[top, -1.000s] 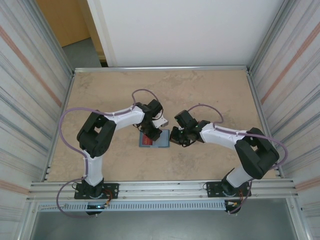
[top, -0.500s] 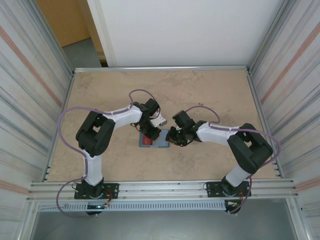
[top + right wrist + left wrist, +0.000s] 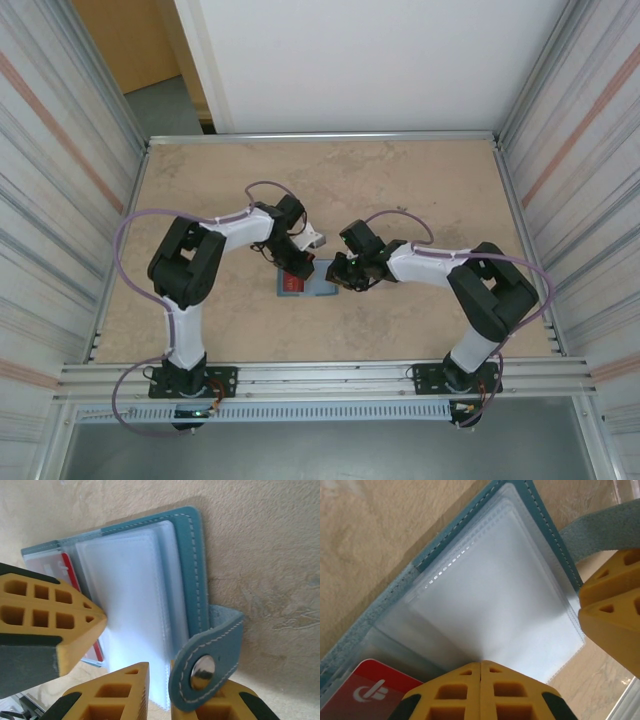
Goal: Put the credit cards into the card holder
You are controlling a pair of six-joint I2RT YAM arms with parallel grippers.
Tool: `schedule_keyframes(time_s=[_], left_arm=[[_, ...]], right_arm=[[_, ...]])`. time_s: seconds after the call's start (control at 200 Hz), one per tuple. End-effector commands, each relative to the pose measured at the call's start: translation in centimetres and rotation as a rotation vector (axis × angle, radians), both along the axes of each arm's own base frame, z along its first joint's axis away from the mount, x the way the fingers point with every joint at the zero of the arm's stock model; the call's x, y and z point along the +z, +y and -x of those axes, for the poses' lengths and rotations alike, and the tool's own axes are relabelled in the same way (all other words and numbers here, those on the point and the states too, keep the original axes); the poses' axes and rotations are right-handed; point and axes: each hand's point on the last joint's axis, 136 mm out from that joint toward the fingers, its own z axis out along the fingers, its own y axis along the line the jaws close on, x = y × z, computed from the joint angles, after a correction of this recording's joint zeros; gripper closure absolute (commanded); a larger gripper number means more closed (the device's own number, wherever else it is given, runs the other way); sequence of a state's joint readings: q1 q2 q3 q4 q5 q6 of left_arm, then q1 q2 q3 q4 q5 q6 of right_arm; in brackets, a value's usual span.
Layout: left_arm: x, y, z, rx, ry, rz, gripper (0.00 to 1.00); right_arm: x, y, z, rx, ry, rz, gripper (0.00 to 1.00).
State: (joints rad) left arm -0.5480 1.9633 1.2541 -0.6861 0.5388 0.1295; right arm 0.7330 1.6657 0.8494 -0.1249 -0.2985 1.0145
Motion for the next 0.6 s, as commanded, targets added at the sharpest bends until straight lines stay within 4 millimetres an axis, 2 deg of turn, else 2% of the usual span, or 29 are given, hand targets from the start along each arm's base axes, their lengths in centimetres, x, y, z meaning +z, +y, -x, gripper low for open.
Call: schedule_keyframes(time_s=[0.0,0.466,0.591], left_arm=[[-0.3,0.3,1.0,0.021,0.081,0.031,1.0],[0.1,0.1,1.0,0.033,0.096,0.055,1.0],[1.4,0.2,0.5,0.047,0.053,0.034,0.85]], right_arm=[[0.2,1.0,-0.3,-0.002,0.013,-0.027,0.83],[-0.6,2.8,-0.2,0.035,0.037,-0.034,0.85],[-0.7,2.7,-0.3,0.031,0.04,-0.032,0.94]])
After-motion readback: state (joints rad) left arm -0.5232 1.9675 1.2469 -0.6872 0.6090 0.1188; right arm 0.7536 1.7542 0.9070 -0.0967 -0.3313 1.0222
